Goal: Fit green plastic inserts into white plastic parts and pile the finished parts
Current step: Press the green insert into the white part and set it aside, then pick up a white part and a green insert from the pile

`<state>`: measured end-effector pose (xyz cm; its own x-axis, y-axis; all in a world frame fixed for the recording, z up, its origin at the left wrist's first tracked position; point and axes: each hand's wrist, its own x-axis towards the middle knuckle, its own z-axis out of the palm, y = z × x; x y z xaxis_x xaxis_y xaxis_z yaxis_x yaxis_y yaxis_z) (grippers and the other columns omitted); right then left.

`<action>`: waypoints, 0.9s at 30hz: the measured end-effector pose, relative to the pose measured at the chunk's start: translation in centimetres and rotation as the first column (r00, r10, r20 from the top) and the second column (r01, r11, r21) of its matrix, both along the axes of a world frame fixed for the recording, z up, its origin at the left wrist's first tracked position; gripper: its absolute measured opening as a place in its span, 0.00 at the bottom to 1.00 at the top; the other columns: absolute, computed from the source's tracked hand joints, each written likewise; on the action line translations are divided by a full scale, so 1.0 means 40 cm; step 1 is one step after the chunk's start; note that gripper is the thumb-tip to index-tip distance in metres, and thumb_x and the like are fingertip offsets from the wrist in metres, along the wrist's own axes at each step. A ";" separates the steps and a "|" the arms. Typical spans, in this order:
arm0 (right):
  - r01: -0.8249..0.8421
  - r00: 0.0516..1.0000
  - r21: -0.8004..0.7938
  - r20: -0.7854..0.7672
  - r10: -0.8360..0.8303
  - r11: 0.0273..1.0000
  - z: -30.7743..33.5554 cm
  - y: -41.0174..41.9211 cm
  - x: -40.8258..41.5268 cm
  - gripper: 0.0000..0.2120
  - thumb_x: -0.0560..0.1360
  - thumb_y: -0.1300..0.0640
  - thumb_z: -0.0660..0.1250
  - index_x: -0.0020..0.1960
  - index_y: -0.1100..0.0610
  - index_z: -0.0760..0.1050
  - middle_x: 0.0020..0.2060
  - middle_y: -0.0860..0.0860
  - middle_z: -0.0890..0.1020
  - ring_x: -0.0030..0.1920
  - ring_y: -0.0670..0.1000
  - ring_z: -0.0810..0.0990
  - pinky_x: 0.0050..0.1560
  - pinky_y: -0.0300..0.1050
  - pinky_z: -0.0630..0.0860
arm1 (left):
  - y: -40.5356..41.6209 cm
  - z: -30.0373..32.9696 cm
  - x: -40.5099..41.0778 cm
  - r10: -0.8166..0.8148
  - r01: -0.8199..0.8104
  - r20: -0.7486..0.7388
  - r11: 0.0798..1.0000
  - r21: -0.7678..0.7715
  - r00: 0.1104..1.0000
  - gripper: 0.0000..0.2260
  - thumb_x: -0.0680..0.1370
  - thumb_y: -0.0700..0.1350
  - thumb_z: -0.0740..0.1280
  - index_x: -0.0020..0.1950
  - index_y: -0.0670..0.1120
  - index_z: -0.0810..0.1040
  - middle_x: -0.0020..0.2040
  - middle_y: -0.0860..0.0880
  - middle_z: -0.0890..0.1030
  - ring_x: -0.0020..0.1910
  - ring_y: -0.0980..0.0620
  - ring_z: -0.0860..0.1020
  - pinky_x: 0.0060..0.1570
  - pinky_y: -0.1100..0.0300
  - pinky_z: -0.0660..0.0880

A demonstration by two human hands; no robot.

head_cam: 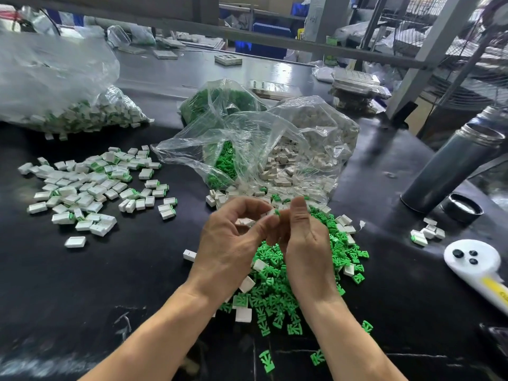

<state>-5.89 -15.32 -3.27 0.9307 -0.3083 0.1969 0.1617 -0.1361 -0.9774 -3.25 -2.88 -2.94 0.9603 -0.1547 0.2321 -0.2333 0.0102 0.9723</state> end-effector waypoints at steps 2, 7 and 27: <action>-0.012 0.998 -0.037 0.058 0.014 0.999 0.002 -0.015 -0.001 0.18 0.84 0.40 0.60 0.46 0.49 0.82 0.36 0.51 0.82 0.34 0.47 0.77 0.36 0.45 0.72 | 0.009 0.003 0.008 0.024 -0.024 -0.006 1.000 -0.004 1.000 0.06 0.74 0.49 0.77 0.49 0.51 0.84 0.45 0.52 0.86 0.42 0.54 0.84 0.43 0.61 0.80; -0.022 0.993 -0.085 0.112 0.031 0.996 0.003 -0.026 -0.002 0.04 0.79 0.47 0.70 0.50 0.46 0.82 0.41 0.46 0.85 0.39 0.45 0.80 0.41 0.38 0.76 | 0.014 0.006 0.008 0.013 -0.013 -0.016 1.000 0.001 1.000 0.07 0.74 0.48 0.76 0.50 0.48 0.84 0.43 0.50 0.86 0.43 0.52 0.84 0.43 0.61 0.81; 0.047 0.965 -0.686 -0.156 -0.210 0.726 0.014 -0.094 -0.011 0.05 0.79 0.46 0.72 0.52 0.45 0.84 0.46 0.39 0.81 0.49 0.45 0.78 0.54 0.47 0.76 | 0.093 -0.001 0.050 0.159 -0.271 0.228 0.712 0.647 0.961 0.07 0.78 0.53 0.72 0.55 0.55 0.81 0.49 0.61 0.76 0.45 0.62 0.77 0.53 0.62 0.77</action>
<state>-6.33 -19.10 -2.71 0.9345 -0.2905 0.2059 -0.1021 -0.7726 -0.6267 -1.25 0.85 -2.97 0.9507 -0.1166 0.2874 -0.2849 -0.6945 0.6606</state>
